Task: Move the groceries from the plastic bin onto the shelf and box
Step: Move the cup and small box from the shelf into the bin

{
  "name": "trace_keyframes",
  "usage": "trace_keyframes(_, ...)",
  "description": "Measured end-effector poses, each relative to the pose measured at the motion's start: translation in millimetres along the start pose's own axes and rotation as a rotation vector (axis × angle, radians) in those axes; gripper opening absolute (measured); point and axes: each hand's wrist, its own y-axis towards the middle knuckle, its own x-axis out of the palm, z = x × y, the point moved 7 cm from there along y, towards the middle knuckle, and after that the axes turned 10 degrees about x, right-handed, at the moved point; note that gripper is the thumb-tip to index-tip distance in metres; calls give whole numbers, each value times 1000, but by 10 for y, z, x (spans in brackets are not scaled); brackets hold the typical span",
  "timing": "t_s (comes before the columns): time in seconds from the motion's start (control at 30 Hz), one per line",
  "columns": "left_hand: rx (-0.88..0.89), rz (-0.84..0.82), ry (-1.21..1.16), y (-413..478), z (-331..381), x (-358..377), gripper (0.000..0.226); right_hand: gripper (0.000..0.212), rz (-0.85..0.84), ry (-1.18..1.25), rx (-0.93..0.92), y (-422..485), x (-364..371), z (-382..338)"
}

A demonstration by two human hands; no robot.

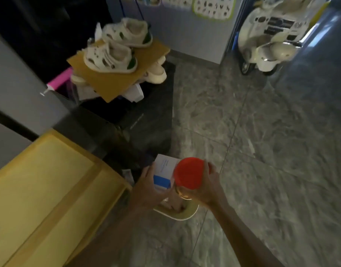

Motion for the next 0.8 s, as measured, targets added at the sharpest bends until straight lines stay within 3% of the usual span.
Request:
trace_keyframes(0.17, 89, 37, 95, 317, -720, 659, 139, 158, -30, 1, -4, 296, 878, 453)
trace_keyframes(0.43, 112, 4, 166, 471, -1079, 1064, 117, 158, -20, -159, -44, 495, 1319, 788)
trace_keyframes(0.63, 155, 29, 153, 395, -870, 818, 96, 151, -26, -201, -53, 409, 1139, 679)
trace_keyframes(0.8, 233, 39, 235, 234, -275, 200, 93, 142, -1, -253, -81, 168, 428, 278)
